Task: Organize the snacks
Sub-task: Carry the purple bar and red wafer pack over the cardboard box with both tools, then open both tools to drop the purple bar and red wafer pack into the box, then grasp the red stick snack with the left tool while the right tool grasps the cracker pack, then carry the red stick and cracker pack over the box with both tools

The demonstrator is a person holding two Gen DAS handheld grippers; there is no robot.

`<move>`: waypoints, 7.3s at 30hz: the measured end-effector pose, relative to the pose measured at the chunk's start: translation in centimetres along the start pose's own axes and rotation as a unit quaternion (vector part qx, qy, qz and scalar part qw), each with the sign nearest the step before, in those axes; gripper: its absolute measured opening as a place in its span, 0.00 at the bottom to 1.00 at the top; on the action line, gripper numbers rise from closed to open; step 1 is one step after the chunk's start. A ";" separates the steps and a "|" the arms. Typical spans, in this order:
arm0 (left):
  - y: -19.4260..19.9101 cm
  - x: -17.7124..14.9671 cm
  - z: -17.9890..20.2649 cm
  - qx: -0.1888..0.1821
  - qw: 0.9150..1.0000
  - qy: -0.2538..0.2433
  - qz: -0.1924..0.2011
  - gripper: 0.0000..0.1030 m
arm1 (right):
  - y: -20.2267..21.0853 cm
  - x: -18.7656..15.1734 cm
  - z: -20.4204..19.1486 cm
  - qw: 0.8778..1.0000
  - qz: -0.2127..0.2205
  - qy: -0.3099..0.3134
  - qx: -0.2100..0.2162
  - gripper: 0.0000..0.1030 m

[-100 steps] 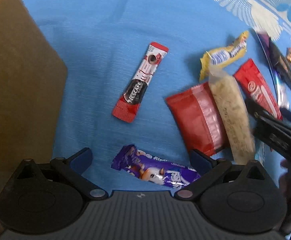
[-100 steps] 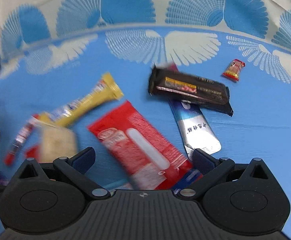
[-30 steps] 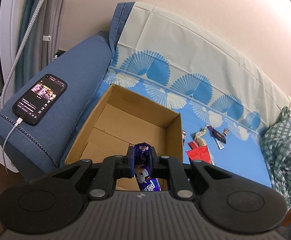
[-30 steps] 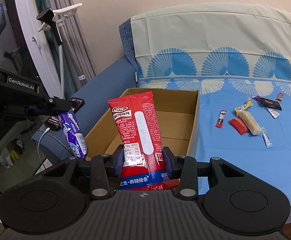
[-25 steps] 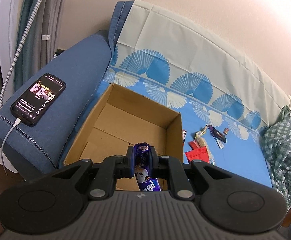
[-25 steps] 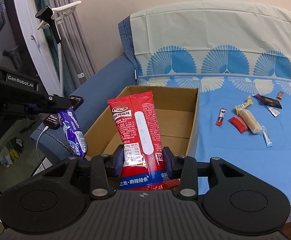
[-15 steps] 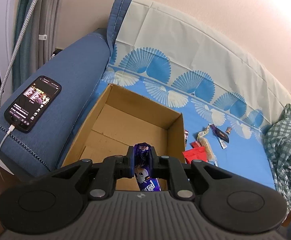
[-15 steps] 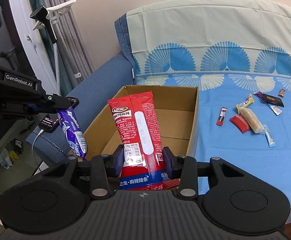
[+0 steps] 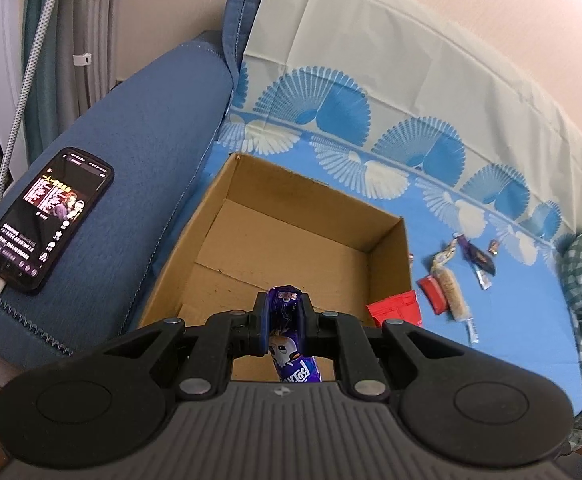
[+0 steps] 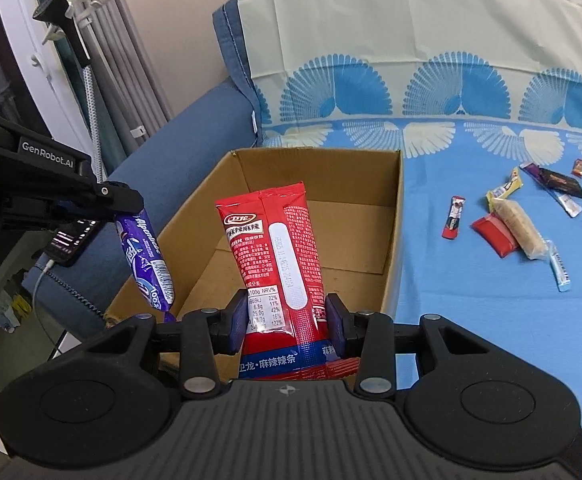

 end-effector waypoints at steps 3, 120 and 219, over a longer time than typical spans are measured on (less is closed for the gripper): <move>-1.6 0.3 -0.2 0.007 1.000 -0.004 -0.009 0.14 | -1.5 0.2 0.1 1.000 -0.009 -0.002 0.000 0.41; -9.4 2.2 26.5 0.017 0.966 -0.258 -0.028 1.00 | 9.1 1.8 19.6 0.976 0.123 -0.127 -0.125 0.99; 12.4 -9.3 8.7 -0.014 0.991 -0.116 0.061 0.10 | 15.5 -5.5 -0.6 0.987 0.132 0.093 0.007 0.37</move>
Point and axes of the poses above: each gripper's, at about its wrist camera, not at the fingertips, and y roughly against the way its jaws point, z to its right, x to its top, the point moved 7 cm from there along -y, roughly the way its jaws point, and after that the axes turned 7 degrees about -y, right-handed, at the moved point
